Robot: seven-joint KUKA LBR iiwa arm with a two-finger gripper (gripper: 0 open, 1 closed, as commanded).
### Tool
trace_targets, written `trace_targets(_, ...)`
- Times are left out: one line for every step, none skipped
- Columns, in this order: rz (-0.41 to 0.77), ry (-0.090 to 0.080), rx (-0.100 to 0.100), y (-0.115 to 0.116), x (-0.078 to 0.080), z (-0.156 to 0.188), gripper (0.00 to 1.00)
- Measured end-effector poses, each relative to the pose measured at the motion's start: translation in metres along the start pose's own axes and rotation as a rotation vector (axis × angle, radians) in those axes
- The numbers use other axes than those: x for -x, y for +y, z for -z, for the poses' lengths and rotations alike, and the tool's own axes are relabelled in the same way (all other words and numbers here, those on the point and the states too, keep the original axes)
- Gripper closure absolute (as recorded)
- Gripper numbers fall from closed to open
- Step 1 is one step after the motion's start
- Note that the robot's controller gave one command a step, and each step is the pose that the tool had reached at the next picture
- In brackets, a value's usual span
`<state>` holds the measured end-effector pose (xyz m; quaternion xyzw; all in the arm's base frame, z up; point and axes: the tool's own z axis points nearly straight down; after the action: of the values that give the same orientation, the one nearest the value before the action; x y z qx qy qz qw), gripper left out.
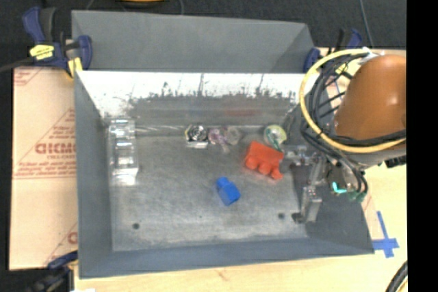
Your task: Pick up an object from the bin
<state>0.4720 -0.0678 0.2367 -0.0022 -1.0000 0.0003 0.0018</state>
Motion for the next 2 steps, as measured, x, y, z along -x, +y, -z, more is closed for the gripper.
trace_targets(-0.054, -0.003, 0.003, 0.044, 0.055, -0.072, 0.0)
trace_targets(0.206, -0.01, -0.003, -0.004, 0.12, -0.167, 0.0)
